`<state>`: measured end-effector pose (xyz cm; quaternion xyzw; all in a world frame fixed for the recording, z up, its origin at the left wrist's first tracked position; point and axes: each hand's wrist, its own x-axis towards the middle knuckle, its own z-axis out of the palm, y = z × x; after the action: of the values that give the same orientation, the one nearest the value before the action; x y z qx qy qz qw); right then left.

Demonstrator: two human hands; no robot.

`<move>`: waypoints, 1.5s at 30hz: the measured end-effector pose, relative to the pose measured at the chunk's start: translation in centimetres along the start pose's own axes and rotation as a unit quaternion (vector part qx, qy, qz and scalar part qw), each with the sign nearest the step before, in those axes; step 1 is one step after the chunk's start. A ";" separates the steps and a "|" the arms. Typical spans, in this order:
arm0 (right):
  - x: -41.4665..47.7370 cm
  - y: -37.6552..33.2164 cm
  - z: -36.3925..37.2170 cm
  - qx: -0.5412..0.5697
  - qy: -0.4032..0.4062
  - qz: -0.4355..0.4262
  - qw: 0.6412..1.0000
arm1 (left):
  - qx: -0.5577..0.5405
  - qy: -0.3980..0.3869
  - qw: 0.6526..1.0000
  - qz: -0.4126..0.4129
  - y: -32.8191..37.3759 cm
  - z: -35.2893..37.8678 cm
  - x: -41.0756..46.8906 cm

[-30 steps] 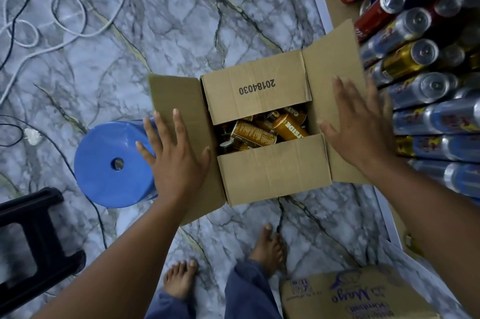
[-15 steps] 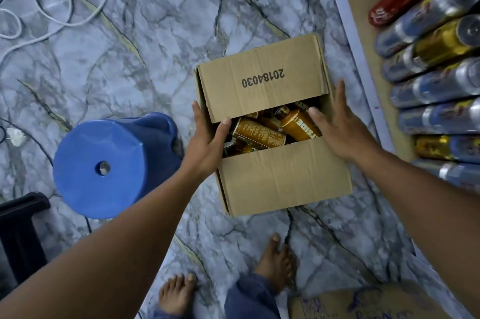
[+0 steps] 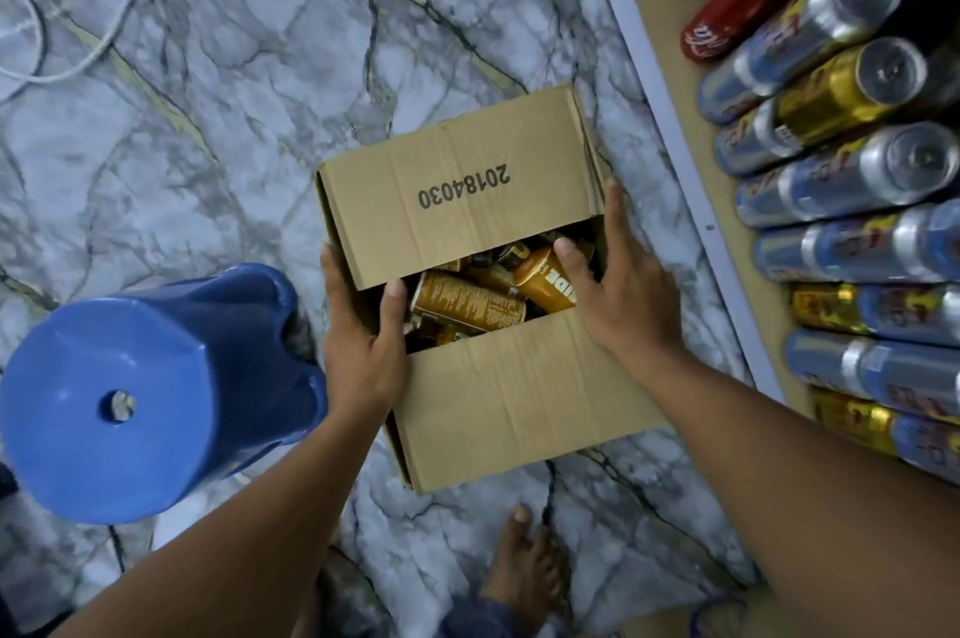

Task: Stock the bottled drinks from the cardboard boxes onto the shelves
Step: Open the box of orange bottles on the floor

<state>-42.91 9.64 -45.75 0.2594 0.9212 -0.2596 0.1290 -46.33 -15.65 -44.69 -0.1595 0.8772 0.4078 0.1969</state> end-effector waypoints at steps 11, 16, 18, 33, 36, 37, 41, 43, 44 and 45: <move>0.4 1.5 1.1 -0.039 0.079 -0.042 0.995 | -0.004 0.015 1.000 0.007 -0.1 0.8 0.0; 1.5 3.4 -0.9 -0.059 0.108 -0.027 0.992 | -0.018 -0.006 0.999 0.032 1.9 3.5 -0.3; 2.2 4.7 -2.2 -0.076 0.097 -0.017 0.992 | -0.026 -0.018 0.999 0.034 3.2 4.9 -0.5; 4.9 8.4 -5.9 -0.059 0.072 -0.009 0.996 | -0.042 -0.033 0.998 0.042 6.7 9.4 -1.4; 4.0 7.9 -6.2 -0.060 0.090 0.002 0.994 | -0.022 -0.065 0.996 0.056 6.7 8.7 -1.2; 3.6 7.7 -6.2 -0.060 0.095 0.008 0.994 | -0.013 -0.081 0.995 0.062 6.7 8.4 -1.2; 1.1 7.1 -5.6 -0.034 0.123 0.044 0.991 | 0.022 -0.142 0.986 0.082 6.5 6.8 -0.5; -0.6 6.7 -5.2 -0.014 0.138 0.081 0.987 | 0.056 -0.135 0.984 0.104 6.6 5.9 -0.1; -1.4 6.5 -4.9 -0.007 0.148 0.100 0.984 | 0.086 -0.119 0.983 0.113 6.9 5.4 0.1; -2.2 6.2 -4.7 0.001 0.160 0.123 0.979 | 0.124 -0.099 0.979 0.128 7.5 5.1 0.5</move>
<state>-38.20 15.80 -43.59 0.4093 0.8907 -0.1976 0.0106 -49.00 -7.14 -43.02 0.0208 0.9102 0.3316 0.2474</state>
